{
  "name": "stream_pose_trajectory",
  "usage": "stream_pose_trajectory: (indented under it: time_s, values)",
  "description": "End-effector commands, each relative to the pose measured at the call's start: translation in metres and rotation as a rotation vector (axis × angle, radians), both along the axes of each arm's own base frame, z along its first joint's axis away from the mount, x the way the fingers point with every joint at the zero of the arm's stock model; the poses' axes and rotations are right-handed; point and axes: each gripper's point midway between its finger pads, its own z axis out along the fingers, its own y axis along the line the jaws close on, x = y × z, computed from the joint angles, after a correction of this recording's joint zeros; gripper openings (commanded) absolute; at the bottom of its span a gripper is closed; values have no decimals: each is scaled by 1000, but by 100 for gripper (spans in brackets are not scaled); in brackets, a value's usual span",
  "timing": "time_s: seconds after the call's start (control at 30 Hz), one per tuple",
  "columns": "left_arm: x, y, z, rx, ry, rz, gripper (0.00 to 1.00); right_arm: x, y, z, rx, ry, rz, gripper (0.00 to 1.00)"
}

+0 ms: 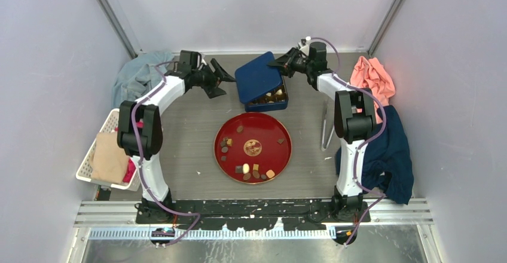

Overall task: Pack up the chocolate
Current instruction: Close the box lid on the packing box.

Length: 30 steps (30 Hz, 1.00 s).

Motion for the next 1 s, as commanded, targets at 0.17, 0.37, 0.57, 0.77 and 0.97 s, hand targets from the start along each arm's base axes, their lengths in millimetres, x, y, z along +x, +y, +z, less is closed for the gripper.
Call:
stream_pose_trajectory:
  time_s: [0.17, 0.37, 0.57, 0.77, 0.97]
  values:
    - [9, -22, -1, -26, -22, -40, 56, 12, -16, 5, 84, -89, -50, 1]
    - [13, -31, -9, -24, -7, -72, 52, 15, -21, -8, 67, -73, -52, 1]
    - [15, -36, -18, -7, 9, -100, 48, 19, -27, -15, 68, -52, -55, 1]
    - [22, -39, -23, -8, 12, -106, 43, 16, -30, -25, 59, -27, -45, 1]
    - [26, -45, -34, 28, 29, -130, 38, 13, -34, -37, 50, -8, -57, 1]
